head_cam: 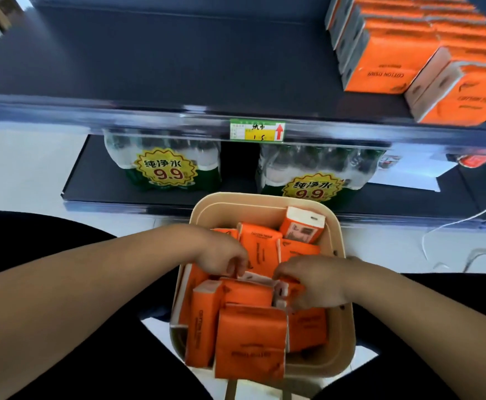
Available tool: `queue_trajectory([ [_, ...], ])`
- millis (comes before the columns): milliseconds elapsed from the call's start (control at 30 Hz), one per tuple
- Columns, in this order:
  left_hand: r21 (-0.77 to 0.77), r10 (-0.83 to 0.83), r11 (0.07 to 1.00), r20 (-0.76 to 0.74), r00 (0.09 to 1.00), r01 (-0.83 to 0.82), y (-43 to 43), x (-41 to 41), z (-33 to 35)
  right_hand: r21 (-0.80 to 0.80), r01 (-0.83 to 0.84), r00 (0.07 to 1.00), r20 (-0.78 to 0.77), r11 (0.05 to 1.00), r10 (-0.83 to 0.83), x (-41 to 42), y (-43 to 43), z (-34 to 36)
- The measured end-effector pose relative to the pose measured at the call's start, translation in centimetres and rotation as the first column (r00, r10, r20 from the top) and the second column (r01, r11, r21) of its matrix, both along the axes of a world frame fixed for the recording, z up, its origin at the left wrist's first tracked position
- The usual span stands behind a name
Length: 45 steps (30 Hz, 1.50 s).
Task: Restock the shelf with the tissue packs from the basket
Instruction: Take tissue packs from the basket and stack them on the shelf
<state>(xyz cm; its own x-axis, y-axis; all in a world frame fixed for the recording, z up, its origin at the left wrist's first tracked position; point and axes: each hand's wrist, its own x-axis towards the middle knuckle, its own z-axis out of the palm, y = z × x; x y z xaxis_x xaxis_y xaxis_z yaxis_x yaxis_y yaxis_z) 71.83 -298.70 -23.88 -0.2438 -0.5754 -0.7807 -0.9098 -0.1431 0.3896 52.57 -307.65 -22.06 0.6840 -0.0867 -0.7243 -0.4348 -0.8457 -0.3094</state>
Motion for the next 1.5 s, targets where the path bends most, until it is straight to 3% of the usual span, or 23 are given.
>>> queue_trajectory([
  [167, 0.102, -0.065, 0.993, 0.036, 0.997, 0.061, -0.1, 1.4, 0.1, 0.093, -0.020, 0.997, -0.071, 0.995, 0.026, 0.2, 1.6, -1.3],
  [300, 0.173, -0.251, 0.958, 0.123, 0.960, 0.228, 0.0, 1.3, -0.3, 0.136, -0.056, 0.990, -0.118, 0.989, 0.072, 0.3, 2.0, -1.8],
  [433, 0.194, -0.365, 0.921, 0.128, 0.922, 0.338, 0.6, 0.1, -1.5, 0.139, -0.088, 0.982, -0.154, 0.986, 0.110, 0.2, 2.4, -2.3],
  [567, 0.149, -0.375, 0.920, 0.075, 0.924, 0.361, 0.9, 0.0, -2.4, 0.138, -0.083, 0.983, -0.154, 0.987, 0.105, 0.2, 2.8, -3.0],
  [733, 0.053, -0.271, 0.960, -0.086, 0.959, 0.276, 0.6, 0.6, -2.4, 0.113, -0.087, 0.986, -0.135, 0.990, 0.102, 0.2, 3.2, -3.7],
  [900, -0.036, 0.001, 0.999, -0.203, 0.979, -0.009, -0.7, 1.4, -0.3, 0.189, -0.023, 0.985, -0.162, 0.982, 0.054, -0.2, 2.1, -4.0],
  [1000, 0.011, 0.113, 0.993, -0.254, 0.961, -0.114, -1.3, 2.5, 1.0, 0.190, 0.017, 0.986, -0.167, 0.982, 0.015, -0.2, 1.7, -3.9],
  [1167, 0.007, 0.261, 0.962, -0.313, 0.913, -0.272, -1.4, 4.5, 1.5, 0.187, 0.050, 0.982, -0.188, 0.981, -0.014, -0.1, 1.4, -3.7],
  [1333, -0.239, 0.388, 0.826, -0.416, 0.822, -0.511, -2.0, 4.7, 1.9, 0.161, 0.093, 0.989, -0.130, 0.983, -0.072, -0.2, 0.9, -2.8],
  [1400, -0.433, 0.375, 0.713, -0.430, 0.821, -0.552, -2.2, 4.2, 2.1, 0.233, 0.245, 0.967, -0.121, 0.941, -0.222, 0.0, 0.1, -2.4],
  [1433, -0.549, 0.356, 0.649, -0.393, 0.847, -0.528, -2.2, 3.9, 2.2, 0.316, 0.379, 0.925, -0.119, 0.870, -0.360, 0.1, -0.3, -2.0],
  [1500, -0.738, 0.367, 0.504, -0.288, 0.885, -0.449, -2.1, 2.9, 2.3, 0.547, 0.621, 0.737, -0.164, 0.561, -0.656, 0.3, -1.2, -1.0],
])
